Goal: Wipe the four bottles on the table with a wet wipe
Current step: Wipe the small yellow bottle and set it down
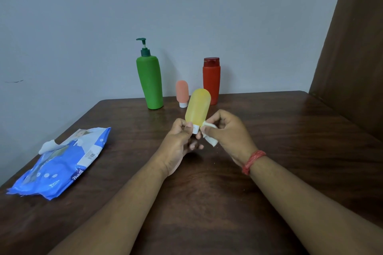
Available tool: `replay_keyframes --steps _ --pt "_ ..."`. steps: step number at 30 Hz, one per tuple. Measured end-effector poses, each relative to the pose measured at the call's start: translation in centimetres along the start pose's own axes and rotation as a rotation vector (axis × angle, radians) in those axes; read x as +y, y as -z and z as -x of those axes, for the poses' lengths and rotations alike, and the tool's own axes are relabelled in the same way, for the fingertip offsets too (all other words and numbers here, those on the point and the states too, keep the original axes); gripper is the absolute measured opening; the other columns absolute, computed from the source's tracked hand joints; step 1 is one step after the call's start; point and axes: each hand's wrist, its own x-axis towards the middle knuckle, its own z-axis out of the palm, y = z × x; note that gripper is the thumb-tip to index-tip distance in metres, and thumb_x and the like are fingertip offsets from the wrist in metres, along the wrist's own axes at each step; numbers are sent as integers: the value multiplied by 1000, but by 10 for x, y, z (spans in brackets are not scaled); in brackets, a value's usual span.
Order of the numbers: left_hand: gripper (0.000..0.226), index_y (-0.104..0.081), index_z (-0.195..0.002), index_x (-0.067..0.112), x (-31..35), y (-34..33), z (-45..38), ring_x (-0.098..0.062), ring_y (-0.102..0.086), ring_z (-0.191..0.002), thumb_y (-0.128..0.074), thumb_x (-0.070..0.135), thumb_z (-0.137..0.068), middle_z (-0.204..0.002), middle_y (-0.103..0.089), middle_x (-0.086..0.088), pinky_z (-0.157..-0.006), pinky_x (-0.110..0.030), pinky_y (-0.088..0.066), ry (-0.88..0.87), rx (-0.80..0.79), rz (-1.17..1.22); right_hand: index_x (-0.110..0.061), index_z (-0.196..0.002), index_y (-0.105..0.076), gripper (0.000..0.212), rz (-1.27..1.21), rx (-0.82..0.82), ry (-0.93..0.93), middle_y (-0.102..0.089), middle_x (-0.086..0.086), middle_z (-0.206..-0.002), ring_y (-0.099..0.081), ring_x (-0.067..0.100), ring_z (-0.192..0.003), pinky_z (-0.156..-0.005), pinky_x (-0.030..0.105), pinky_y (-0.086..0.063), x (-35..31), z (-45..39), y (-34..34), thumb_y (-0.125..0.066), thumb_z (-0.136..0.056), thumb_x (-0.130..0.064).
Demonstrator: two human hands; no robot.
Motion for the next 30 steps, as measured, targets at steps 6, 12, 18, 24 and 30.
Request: replay_keyframes --steps 6,12,18,24,30 --pt "14 -37 -101 13 -1 -4 -3 -11 -38 -57 -38 25 -109 -82 -54 -2 -79 -38 -54 -9 -47 -81 -14 -83 -65 12 -95 181 22 -73 1 -85 -71 17 -82 -73 33 -60 -4 -5 7 -75 -86 -7" --pt "16 -36 -100 14 -3 -5 -2 -11 -38 -58 -38 27 -109 -85 -53 -2 -84 -38 -54 -16 -142 -290 -19 -84 -65 13 -182 387 99 -74 -2 -90 -71 12 -85 -70 25 -57 -15 -16 29 -75 -86 -10" --pt "14 -36 -102 13 -1 -5 0 -10 -38 -56 -38 24 -109 -81 -53 -2 -82 -38 -55 -7 -72 -108 -16 -83 -64 15 -145 238 20 -73 5 -90 -70 18 -84 -76 37 -60 0 -9 9 -74 -86 -5" --pt "12 -40 -105 11 0 -6 -1 -13 -44 -57 -36 21 -109 -85 -62 -6 -75 -39 -56 -18 -17 1 -14 -82 -62 16 -73 118 16 -72 8 -87 -69 17 -77 -71 35 -59 6 -4 -2 -75 -86 -7" --pt "28 -59 -111 6 -3 -10 -5 -7 -61 -74 -39 25 -109 -94 -66 -2 -92 -43 -56 11 137 -53 -11 -85 -63 14 52 93 42 -70 7 -85 -68 24 -80 -70 41 -60 8 -3 -2 -76 -85 -11"
